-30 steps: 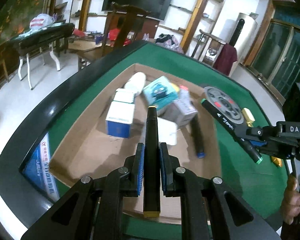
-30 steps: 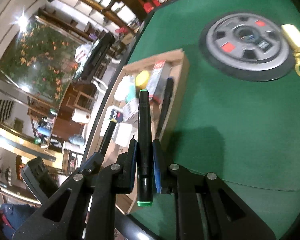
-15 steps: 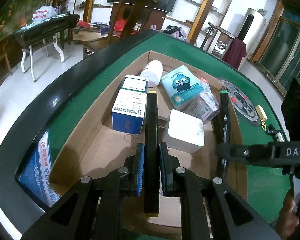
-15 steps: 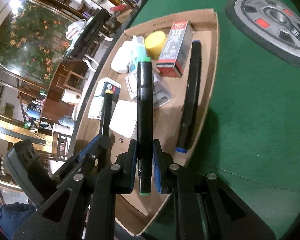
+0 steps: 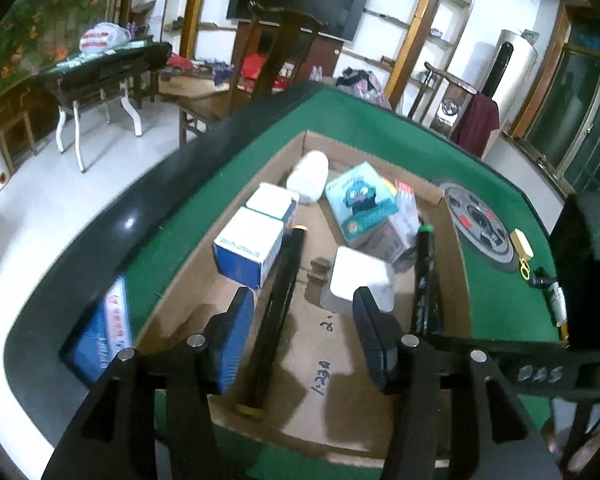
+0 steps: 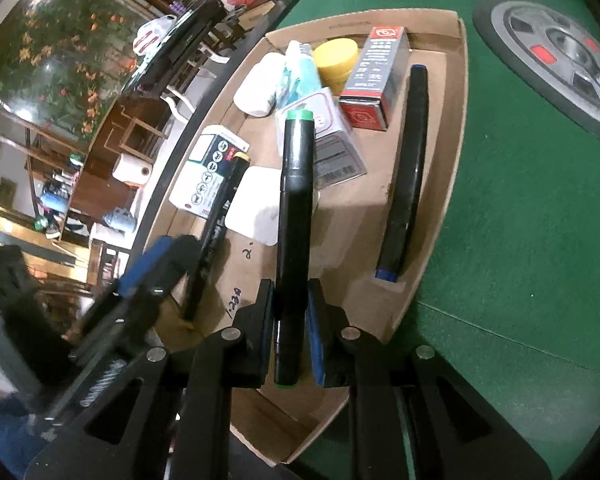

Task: Organize objects
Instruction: 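Carry both markers into the cardboard tray and open both grippers, then move both grippers back from the tray toward the remaining items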

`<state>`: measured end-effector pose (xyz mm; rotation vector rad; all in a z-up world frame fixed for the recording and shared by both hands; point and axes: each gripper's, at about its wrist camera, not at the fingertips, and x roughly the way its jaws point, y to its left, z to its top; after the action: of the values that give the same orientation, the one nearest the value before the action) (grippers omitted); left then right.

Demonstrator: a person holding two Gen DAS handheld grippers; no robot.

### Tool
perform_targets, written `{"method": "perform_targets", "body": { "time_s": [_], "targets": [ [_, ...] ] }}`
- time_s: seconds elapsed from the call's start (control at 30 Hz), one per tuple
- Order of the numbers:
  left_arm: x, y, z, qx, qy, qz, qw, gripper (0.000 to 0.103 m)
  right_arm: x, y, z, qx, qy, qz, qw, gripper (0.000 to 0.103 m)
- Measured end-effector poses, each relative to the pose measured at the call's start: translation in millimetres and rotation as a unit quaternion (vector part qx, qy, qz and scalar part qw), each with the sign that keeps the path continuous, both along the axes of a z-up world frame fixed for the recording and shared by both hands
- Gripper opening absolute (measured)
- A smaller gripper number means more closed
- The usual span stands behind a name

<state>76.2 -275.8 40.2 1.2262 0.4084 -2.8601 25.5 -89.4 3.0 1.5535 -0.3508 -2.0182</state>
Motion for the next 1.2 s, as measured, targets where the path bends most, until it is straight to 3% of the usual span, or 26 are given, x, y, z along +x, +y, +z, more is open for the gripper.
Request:
{"method": "perform_targets", "body": {
  "time_s": [0.3, 0.4, 0.63, 0.8, 1.0, 1.1, 1.2],
  "targets": [
    [23.8, -0.6, 42.3, -0.022, 0.033, 0.031, 0.9987, 0.054, 15.2, -3.0, 16.0, 0.021, 0.041, 0.045, 0.998, 0.015],
    [30.1, 5.8, 54.5, -0.029, 0.041, 0.036, 0.9981, 0.055, 20.6, 6.0, 25.0, 0.019, 0.062, 0.046, 0.997, 0.021],
    [30.8, 43.8, 72.8, -0.05, 0.05, 0.006, 0.9975, 0.056, 29.8, 44.7, 39.2, 0.002, 0.096, 0.017, 0.995, 0.027],
    [26.6, 85.3, 74.5, -0.051, 0.048, -0.045, 0.9965, 0.061, 29.5, 88.5, 49.2, 0.002, 0.127, -0.044, 0.991, 0.027],
    [8.8, 130.4, 61.3, 0.011, 0.007, -0.119, 0.9928, 0.061, 22.8, 161.1, 60.0, 0.003, 0.141, -0.137, 0.981, 0.027],
    [0.1, 156.5, 53.8, 0.032, -0.01, -0.154, 0.9875, 0.061, 28.4, 218.2, 69.3, 0.016, 0.164, -0.212, 0.963, 0.027],
    [-10.6, 181.4, 47.3, 0.045, -0.028, -0.183, 0.9816, 0.061, 32.7, 265.5, 76.1, 0.039, 0.185, -0.272, 0.944, 0.037]
  ]
}}
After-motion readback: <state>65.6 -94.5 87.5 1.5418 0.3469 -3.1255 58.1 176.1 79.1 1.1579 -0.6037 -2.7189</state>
